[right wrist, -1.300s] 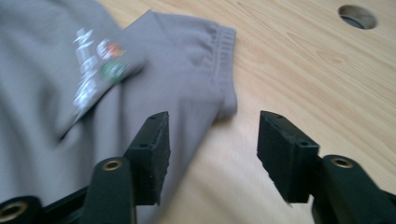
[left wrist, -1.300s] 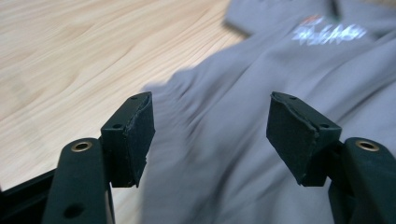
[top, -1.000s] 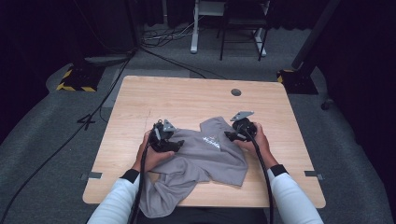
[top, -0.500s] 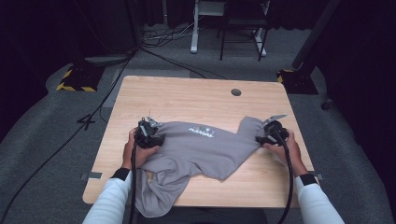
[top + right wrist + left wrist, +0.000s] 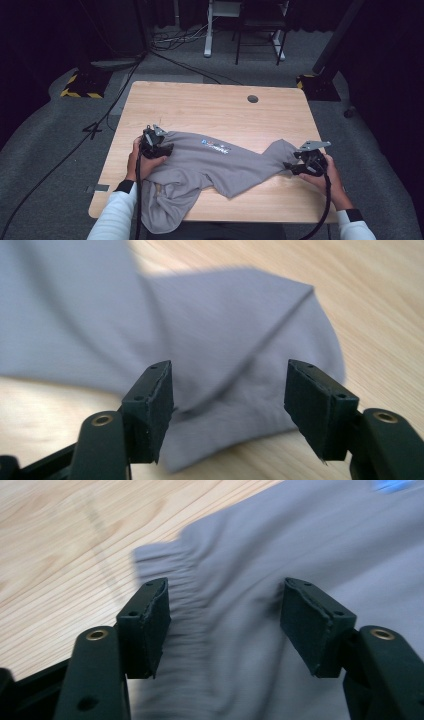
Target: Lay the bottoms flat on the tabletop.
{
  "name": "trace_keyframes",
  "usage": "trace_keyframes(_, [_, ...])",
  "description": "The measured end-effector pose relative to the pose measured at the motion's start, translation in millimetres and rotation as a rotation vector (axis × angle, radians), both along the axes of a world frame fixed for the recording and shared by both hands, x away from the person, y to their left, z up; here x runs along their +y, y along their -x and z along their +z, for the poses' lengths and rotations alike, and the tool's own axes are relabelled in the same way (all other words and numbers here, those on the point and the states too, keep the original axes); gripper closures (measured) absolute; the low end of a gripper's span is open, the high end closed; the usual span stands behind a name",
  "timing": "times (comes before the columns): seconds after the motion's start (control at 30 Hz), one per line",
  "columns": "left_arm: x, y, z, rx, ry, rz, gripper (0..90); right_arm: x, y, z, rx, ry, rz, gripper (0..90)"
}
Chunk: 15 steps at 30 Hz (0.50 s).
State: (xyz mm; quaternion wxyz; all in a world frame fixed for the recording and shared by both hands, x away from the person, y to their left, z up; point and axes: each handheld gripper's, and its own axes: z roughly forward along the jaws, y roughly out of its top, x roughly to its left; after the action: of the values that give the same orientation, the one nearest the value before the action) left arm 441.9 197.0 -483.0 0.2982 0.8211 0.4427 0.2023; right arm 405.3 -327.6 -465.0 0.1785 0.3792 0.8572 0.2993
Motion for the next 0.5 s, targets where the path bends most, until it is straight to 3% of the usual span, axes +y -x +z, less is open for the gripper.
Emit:
trace_keyframes(0.03, [-1.7,3.0,3.9,-0.013,0.023,-0.026,36.4,-1.3,3.4,1.9,-0.008,-0.027,0.019,35.7])
trace_keyframes(0.1, [-8.0,12.1,13.4,-0.031,0.082,-0.081,35.5,-1.6,10.6,4.3,-0.028,-0.027,0.055,34.4])
trace_keyframes(0.2, [-23.6,27.2,27.4,-0.068,0.099,-0.171,33.8,-1.9,17.3,2.1,-0.019,-0.037,0.108,34.4])
trace_keyframes(0.27, [-44.0,42.5,36.2,-0.084,0.115,-0.259,32.7,-0.7,19.3,-4.0,-0.005,-0.007,0.128,34.4])
trace_keyframes(0.33, [-66.4,55.7,39.0,-0.074,0.147,-0.35,31.7,-0.4,18.6,-9.8,0.014,0.007,0.142,35.4])
trace_keyframes(0.4, [-90.2,67.0,37.6,-0.064,0.14,-0.439,30.6,0.4,17.1,-14.0,0.025,0.04,0.136,36.5])
trace_keyframes(0.5, [-122.8,81.1,31.3,-0.027,0.133,-0.562,28.5,-0.7,15.8,-17.0,0.028,0.032,0.13,41.4])
